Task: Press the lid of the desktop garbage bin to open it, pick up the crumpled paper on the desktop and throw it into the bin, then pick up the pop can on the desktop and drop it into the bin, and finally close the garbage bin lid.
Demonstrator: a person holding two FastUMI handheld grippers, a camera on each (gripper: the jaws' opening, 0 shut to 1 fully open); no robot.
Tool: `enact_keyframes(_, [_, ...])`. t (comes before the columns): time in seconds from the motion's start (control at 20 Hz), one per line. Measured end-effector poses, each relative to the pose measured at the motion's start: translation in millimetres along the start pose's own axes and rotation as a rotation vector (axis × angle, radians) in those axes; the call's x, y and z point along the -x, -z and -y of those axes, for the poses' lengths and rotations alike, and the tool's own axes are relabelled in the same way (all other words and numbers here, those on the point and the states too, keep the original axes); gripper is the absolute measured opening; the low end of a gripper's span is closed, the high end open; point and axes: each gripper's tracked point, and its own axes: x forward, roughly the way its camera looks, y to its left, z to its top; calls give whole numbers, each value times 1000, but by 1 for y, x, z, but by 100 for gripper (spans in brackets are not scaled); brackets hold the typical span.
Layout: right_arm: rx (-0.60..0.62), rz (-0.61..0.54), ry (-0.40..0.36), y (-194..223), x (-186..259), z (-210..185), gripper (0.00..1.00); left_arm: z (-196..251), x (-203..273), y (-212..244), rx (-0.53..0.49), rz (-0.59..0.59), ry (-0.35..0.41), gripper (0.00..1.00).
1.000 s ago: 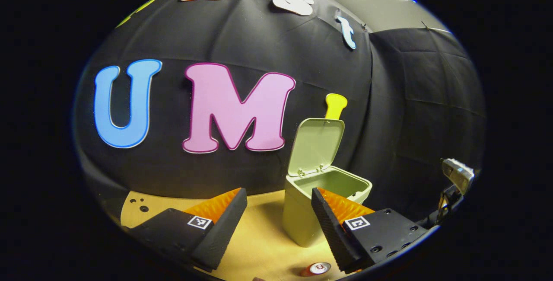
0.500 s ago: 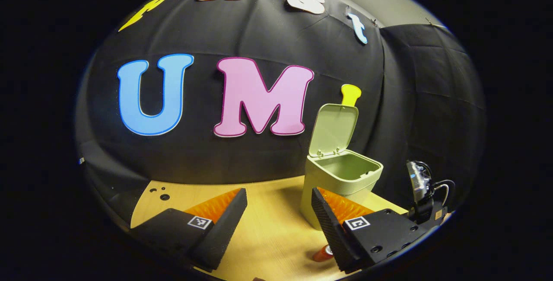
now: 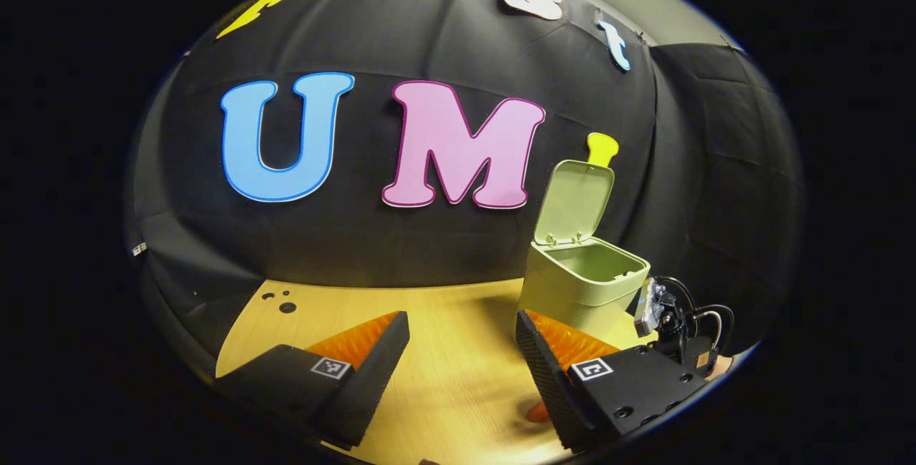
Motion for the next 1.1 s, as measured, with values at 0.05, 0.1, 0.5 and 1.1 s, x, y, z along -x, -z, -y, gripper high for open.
enact_keyframes(0.05, [3,-9,-2,2,-2,-1,98,-3,0,0,3,0,-4,96])
enact_keyframes(0.1, [8,-16,-3,5,-3,-1,99,-5,-1,1,6,-1,-10,96])
enact_keyframes(0.5, [3,-69,1,18,-19,1,98,-18,-4,8,20,-17,-34,96])
enact_keyframes(1.1, [-17,-69,-24,14,-13,-1,84,-25,-5,12,34,-24,-55,96])
